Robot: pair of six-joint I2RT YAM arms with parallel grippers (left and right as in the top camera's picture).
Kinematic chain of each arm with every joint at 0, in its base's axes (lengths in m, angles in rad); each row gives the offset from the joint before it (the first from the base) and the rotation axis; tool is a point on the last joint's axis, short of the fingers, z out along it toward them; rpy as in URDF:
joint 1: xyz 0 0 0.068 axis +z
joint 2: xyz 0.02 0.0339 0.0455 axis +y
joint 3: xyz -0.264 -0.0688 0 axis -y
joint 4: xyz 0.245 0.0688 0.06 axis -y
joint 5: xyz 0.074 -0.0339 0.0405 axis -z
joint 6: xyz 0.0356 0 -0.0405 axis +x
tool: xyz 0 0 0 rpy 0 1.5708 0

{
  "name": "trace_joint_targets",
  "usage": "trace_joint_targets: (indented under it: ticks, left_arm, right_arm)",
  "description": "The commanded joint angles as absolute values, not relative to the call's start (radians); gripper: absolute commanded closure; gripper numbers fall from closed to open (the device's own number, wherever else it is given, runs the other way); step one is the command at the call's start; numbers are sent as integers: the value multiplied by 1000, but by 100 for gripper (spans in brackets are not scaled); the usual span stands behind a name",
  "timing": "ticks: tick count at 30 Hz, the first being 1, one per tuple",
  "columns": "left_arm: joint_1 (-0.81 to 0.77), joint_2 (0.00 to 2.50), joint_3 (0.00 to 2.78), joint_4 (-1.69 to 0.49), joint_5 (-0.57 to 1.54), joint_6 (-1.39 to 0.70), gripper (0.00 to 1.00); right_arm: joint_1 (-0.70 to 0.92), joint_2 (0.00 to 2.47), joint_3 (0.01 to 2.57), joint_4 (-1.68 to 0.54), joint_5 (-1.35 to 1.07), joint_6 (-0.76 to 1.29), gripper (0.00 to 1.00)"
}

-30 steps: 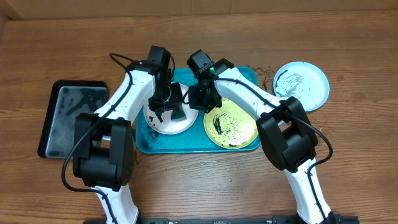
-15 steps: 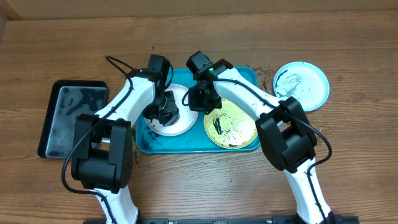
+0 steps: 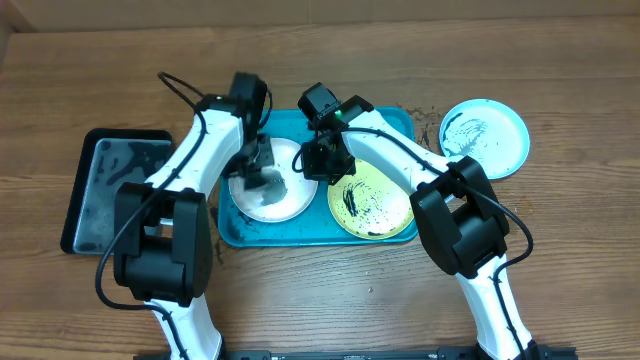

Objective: Clean dirty plates on tray and stack at the side
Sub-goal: 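Scrub the white plate with the sponge while the right gripper holds it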

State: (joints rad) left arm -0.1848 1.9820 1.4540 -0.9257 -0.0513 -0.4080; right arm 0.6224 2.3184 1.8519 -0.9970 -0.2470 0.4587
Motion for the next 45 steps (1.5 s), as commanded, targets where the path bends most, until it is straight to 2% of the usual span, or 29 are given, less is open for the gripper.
trace_joint_targets:
  ticks: [1, 8, 15, 22, 28, 30, 34, 37, 42, 45]
  left_arm:
    - [-186, 1991, 1464, -854, 220, -391, 96]
    - [-197, 1992, 1396, -721, 215, -472, 96]
    - [-195, 1992, 1356, -734, 88, -471, 96]
    - [-195, 1992, 1307, -777, -155, -461, 96]
    - [-195, 1991, 1311, -886, -489, -400, 96]
    - [-195, 1991, 1326, -918, -517, -400, 96]
    - [-195, 1991, 1391, -975, -490, -400, 96]
    - [-196, 1991, 1460, -1025, -382, -398, 96]
    - [-195, 1991, 1508, -992, 40, -307, 96]
    - [-197, 1995, 1500, -947, 172, -296, 96]
  right_arm:
    - [621, 2316, 1852, -997, -237, 445, 96]
    - [621, 2316, 1852, -997, -237, 444, 96]
    - [621, 2316, 1852, -998, -237, 444, 96]
    - [621, 2316, 1852, -998, -237, 444, 96]
    - [621, 2316, 1852, -997, -237, 441, 96]
    - [621, 2316, 1852, -997, -237, 441, 96]
    - [621, 2316, 1852, -997, -237, 441, 96]
    - [621, 2316, 1852, -997, -237, 441, 96]
    - [621, 2316, 1852, -989, -237, 441, 96]
    - [621, 2316, 1852, -986, -237, 441, 96]
